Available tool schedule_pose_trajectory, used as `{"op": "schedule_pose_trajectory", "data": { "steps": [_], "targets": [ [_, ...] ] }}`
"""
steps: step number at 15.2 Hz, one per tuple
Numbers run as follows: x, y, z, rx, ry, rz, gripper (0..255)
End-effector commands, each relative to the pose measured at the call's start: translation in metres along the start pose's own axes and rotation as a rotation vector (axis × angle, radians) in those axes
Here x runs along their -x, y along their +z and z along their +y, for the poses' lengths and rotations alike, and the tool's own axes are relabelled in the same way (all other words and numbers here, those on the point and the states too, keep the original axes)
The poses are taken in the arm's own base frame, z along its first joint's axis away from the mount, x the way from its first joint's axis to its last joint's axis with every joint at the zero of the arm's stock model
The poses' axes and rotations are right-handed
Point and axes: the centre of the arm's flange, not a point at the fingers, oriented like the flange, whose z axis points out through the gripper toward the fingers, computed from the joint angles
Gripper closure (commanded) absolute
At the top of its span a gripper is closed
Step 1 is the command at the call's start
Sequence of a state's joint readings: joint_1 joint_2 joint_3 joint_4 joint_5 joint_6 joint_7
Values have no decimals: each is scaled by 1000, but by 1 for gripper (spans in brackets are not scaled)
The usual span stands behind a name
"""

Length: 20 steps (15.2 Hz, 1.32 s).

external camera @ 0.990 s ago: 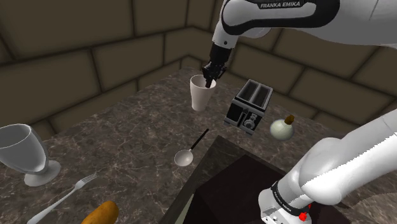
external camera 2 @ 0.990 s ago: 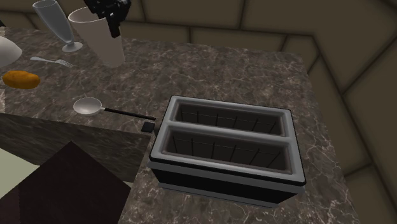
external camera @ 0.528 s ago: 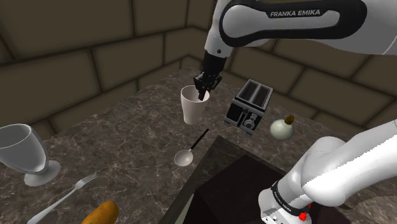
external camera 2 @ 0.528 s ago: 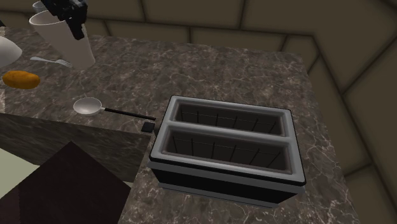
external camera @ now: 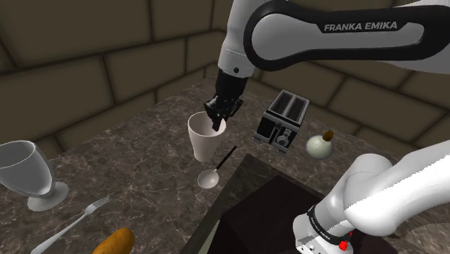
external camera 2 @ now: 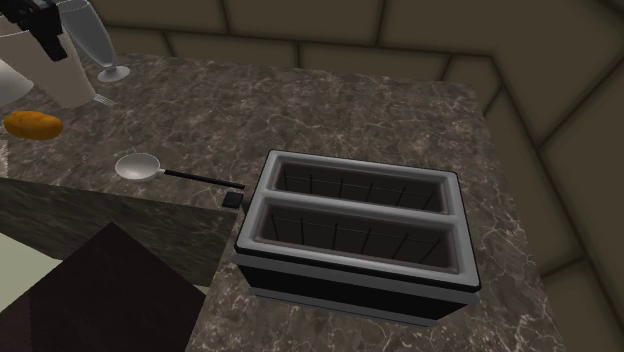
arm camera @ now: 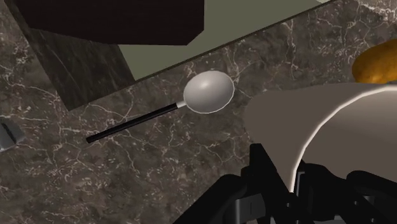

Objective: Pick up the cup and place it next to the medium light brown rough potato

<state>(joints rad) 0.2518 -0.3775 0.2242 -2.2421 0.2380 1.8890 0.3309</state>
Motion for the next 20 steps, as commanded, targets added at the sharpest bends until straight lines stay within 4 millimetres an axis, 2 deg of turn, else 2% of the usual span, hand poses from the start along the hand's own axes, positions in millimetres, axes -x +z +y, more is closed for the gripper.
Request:
{"op": "schedule_pose_trajectory", "data": {
  "steps": [1,12,13,20],
  "targets": [
    [13,3,-27,0,1,0,255],
    [79,23,-154,0,1,0,255],
    [81,23,-158,0,1,0,255],
    [80,60,-153,0,1,0,255]
  ]
}}
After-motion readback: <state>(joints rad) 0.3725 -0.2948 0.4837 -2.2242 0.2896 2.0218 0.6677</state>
